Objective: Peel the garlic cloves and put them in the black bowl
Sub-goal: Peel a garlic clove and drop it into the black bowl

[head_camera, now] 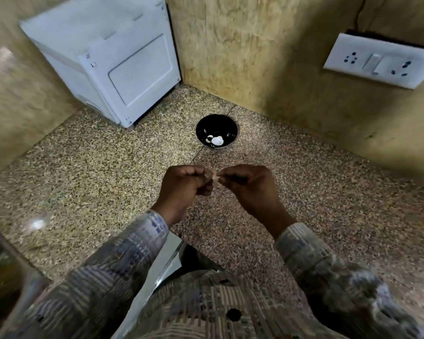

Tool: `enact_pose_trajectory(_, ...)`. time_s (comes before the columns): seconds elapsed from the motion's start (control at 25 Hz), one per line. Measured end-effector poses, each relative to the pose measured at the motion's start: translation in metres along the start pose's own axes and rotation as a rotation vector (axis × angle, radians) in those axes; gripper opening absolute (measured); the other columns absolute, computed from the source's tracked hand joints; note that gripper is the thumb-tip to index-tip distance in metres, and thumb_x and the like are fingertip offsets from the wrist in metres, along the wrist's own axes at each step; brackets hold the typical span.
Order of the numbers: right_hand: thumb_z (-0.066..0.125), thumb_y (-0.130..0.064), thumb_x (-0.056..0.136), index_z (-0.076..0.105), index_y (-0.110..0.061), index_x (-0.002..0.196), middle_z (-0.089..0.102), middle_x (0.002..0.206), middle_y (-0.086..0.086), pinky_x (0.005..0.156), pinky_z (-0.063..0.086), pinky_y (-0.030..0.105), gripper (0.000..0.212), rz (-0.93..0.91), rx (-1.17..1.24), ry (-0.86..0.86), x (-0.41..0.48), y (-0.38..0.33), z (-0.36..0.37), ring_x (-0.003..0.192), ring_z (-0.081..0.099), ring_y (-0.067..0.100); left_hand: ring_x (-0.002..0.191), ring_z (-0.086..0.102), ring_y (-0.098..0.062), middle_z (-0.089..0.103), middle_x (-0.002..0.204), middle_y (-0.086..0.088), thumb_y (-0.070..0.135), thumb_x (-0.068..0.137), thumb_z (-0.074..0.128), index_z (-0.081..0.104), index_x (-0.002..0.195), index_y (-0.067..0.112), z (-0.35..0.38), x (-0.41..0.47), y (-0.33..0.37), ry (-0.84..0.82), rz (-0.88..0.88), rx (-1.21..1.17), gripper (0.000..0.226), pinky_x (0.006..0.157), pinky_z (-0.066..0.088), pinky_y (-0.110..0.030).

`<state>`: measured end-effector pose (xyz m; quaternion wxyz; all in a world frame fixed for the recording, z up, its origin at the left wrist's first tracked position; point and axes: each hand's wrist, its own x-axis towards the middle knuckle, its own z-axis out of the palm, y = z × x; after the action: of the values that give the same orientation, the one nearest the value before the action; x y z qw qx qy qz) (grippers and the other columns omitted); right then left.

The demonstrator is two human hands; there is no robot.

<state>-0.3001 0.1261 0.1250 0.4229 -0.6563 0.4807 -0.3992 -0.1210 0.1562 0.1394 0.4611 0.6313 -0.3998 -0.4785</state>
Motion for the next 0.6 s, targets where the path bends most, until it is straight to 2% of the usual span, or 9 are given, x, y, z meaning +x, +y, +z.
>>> enact_pose_trajectory(0.08,0.082,-0.009,0.084,0.083,-0.015,0.095,0.079,0.086,-0.006,0.072,0.058,0.025,0.012,-0.077,-0.107,0.086,-0.001,0.002,-0.005,0.075,0.072,0.003,0.058,0.067,-0.012,0.073,0.066,0.007,0.015,0.09,0.075,0.08,0.081,0.018,0.006,-0.015,0.003,0.089,0.246,0.336,0.01,0.06,0.056,-0.028)
enact_pose_trajectory(0.12,0.081,-0.009,0.085,0.083,-0.014,0.096,0.079,0.086,-0.005,0.074,0.059,0.027,0.012,-0.046,-0.079,0.113,-0.002,0.0,-0.006,0.076,0.073,0.003,0.057,0.065,-0.011,0.071,0.065,0.009,0.019,0.09,0.075,0.08,0.081,0.019,0.009,-0.021,0.005,0.11,0.324,0.402,0.01,0.056,0.055,-0.027)
enact_pose_trajectory(0.16,0.08,-0.009,0.086,0.082,-0.012,0.097,0.079,0.087,-0.002,0.077,0.061,0.029,0.012,0.053,0.038,0.114,-0.004,-0.005,-0.008,0.078,0.074,0.006,0.057,0.065,-0.016,0.071,0.065,0.008,0.02,0.09,0.075,0.079,0.081,0.019,0.012,-0.024,0.004,0.11,0.341,0.379,0.011,0.056,0.056,-0.031)
enact_pose_trajectory(0.24,0.076,-0.007,0.09,0.078,-0.008,0.103,0.08,0.095,0.009,0.083,0.062,0.037,0.014,0.362,0.476,0.061,-0.009,-0.018,-0.009,0.088,0.076,0.018,0.064,0.07,-0.027,0.075,0.071,0.001,0.019,0.09,0.076,0.08,0.085,0.018,0.016,-0.028,0.003,0.098,0.274,0.195,0.007,0.062,0.061,-0.046)
enact_pose_trajectory(0.32,0.07,-0.006,0.094,0.072,-0.007,0.113,0.078,0.106,0.014,0.087,0.061,0.037,0.019,0.597,0.812,-0.03,-0.014,-0.028,-0.007,0.096,0.076,0.022,0.075,0.075,-0.02,0.078,0.081,0.003,0.016,0.087,0.08,0.081,0.091,0.017,0.02,-0.033,0.003,0.133,0.258,0.107,0.005,0.073,0.063,-0.046)
enact_pose_trajectory(0.4,0.065,-0.005,0.097,0.067,-0.006,0.119,0.076,0.106,0.012,0.083,0.061,0.031,0.022,0.675,0.932,-0.065,-0.018,-0.029,-0.003,0.094,0.075,0.018,0.084,0.076,-0.015,0.079,0.088,0.005,0.012,0.084,0.082,0.082,0.093,0.015,0.022,-0.036,0.003,0.142,0.274,0.087,0.01,0.082,0.062,-0.04)
enact_pose_trajectory(0.48,0.064,-0.002,0.097,0.066,-0.004,0.118,0.076,0.102,0.012,0.076,0.06,0.026,0.021,0.674,0.933,-0.055,-0.022,-0.032,0.0,0.089,0.075,0.014,0.084,0.076,-0.02,0.079,0.089,0.001,0.009,0.081,0.084,0.081,0.094,0.013,0.02,-0.039,0.003,0.113,0.245,0.045,0.015,0.079,0.062,-0.037)
enact_pose_trajectory(0.6,0.065,0.002,0.095,0.069,0.0,0.113,0.077,0.099,0.017,0.072,0.061,0.024,0.019,0.616,0.884,-0.053,-0.027,-0.038,-0.003,0.083,0.075,0.018,0.089,0.074,-0.03,0.078,0.097,-0.013,0.003,0.081,0.082,0.076,0.107,0.005,0.01,-0.041,0.004,0.006,0.143,-0.147,0.026,0.076,0.061,-0.035)
